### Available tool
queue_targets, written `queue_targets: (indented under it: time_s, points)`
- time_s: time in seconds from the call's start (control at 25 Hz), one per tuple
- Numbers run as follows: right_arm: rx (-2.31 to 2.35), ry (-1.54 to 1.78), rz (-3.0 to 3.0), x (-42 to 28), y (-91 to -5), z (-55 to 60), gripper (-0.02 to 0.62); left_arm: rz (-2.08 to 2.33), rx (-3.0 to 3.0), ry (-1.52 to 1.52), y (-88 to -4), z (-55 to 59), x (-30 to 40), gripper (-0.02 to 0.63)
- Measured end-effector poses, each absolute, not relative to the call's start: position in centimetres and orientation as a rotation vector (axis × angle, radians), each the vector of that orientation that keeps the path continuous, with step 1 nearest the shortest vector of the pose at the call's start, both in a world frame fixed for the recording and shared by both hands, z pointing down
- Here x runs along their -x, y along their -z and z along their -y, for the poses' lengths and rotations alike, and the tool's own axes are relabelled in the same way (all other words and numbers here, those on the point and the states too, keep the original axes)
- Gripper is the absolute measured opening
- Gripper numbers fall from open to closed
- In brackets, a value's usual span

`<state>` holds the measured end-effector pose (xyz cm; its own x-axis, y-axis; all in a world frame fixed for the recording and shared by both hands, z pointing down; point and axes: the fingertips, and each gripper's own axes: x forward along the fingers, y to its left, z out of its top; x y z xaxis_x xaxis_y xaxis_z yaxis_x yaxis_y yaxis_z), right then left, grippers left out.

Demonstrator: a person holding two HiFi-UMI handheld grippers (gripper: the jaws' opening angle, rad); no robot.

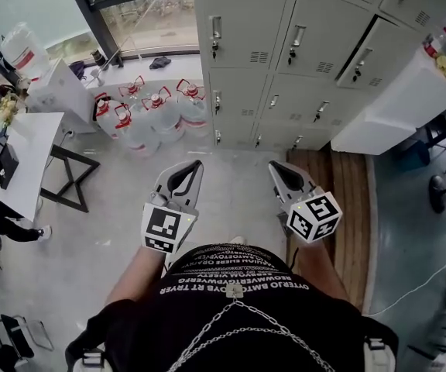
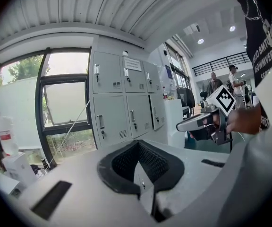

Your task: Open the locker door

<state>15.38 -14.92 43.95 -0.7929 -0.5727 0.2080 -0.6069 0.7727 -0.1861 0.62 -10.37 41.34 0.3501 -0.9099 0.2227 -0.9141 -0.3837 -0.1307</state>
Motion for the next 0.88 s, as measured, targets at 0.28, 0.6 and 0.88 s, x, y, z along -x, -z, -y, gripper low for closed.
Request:
queue_targets:
  time_s: [0.28,0.6,0.88]
  points:
    - [-0.92,-0.432,2.845,-16.8,-45.1,16.0,-0.005,1.746,-2.55,-0.478,-41.7,11.1,-2.2,0.003]
    - [-0.936,-0.463,2.828,-16.8,-46.0,17.5,-0.005,1.714,-2.549,-0.479,-42.7,12.8,-2.2,0.003]
    - [-0.976,-0.441,2.785,-16.0,-45.8,21.0,-0.004,1.663,-2.592,-0.418,-43.0,17.2,-1.5,0.003]
